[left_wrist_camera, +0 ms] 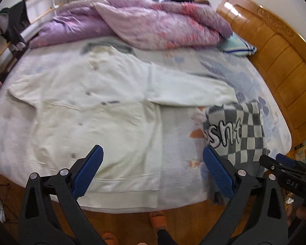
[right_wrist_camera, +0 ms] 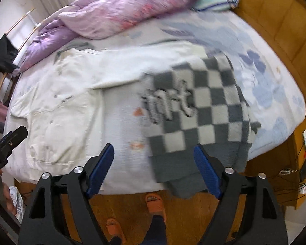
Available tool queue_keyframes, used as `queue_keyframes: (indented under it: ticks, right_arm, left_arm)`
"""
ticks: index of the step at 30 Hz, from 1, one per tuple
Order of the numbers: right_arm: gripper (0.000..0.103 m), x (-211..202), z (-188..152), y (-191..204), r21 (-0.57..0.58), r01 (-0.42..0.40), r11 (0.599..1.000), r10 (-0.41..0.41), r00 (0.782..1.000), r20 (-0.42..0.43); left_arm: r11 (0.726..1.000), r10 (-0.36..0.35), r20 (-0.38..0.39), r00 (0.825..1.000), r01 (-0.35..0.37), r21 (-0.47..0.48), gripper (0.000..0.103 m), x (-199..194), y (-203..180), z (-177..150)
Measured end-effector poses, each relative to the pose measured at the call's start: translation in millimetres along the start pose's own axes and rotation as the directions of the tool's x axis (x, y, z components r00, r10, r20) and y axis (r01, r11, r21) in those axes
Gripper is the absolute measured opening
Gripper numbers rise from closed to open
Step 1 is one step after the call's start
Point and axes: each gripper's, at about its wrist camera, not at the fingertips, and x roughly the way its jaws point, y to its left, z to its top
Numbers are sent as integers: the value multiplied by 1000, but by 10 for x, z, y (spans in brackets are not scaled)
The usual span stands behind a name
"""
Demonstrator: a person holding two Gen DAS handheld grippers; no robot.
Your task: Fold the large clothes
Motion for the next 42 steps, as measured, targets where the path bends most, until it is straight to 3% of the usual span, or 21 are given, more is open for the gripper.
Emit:
queue_keyframes:
  ticks: [6,11,13,18,23,32,37,42]
  right_arm:
    - [87,-595,-108,777,-31,-25,999,28,995,93]
    - [89,-1307,-374,1440,-71,12,997,1,983,181]
    - [94,-1596,-464,1625,-73,29,997,-13,976,219]
    - [95,-2184,-608,1934,-93,29,995,-2,958,286]
    - [95,-2630,-689,2139,-134,51,990,0,935,355]
    - [95,-3317,-767,2205,-150,32,988,37,896,442]
    - [95,-3597,-804,2258,-178,23,984,67,873,484]
    - [95,-3747,-849,2315,-207,39,977,75,855,513]
  left_arm:
    - [999,40,79,996,-41,4,98,-887,598,-41]
    - [997,75,147,986,-74,-9,98,-1732,1150,-154]
    - [997,80,183,980,-81,-1,98,-2053,1287,-185]
    - [998,66,248,966,-68,-2,98,-2745,1479,-199]
    - [994,105,298,949,-107,-9,98,-3288,1528,-227]
    - [997,71,377,923,-68,-22,98,-4102,1511,-276]
    - [996,86,423,902,-91,-9,98,-4426,1482,-311]
    - [999,41,432,901,-42,-7,98,-4624,1438,-311]
